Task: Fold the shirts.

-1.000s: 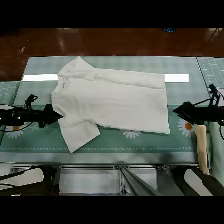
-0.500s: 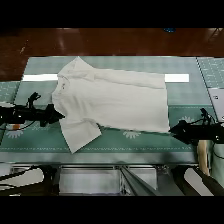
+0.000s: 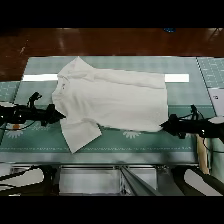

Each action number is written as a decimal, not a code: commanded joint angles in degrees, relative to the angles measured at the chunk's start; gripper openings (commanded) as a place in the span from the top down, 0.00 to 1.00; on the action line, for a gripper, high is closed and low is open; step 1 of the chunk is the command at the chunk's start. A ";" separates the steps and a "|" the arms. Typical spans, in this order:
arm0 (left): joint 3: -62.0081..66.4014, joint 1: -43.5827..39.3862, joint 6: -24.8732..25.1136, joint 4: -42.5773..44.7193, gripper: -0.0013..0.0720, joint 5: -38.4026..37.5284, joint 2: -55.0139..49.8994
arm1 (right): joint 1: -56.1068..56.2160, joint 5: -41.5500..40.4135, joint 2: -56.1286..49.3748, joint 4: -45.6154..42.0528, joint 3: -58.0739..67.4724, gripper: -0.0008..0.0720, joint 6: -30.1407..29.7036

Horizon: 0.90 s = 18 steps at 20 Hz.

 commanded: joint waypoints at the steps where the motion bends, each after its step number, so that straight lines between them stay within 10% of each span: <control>1: 0.07 -0.02 0.28 -0.59 0.96 0.20 -0.04 | 5.95 -1.31 -5.99 7.54 7.06 0.97 -3.63; 9: 30.56 0.04 -0.52 -17.18 0.96 -6.51 8.41 | 10.64 12.81 -6.32 1.05 55.78 0.97 -0.02; 14: 60.41 0.70 -6.01 -14.82 0.96 -4.26 14.80 | 10.64 17.73 -3.17 -11.17 91.76 0.97 4.48; 18: 70.58 0.70 -8.72 -1.03 0.96 -4.26 24.13 | 10.64 20.04 8.04 -15.96 96.06 0.97 3.39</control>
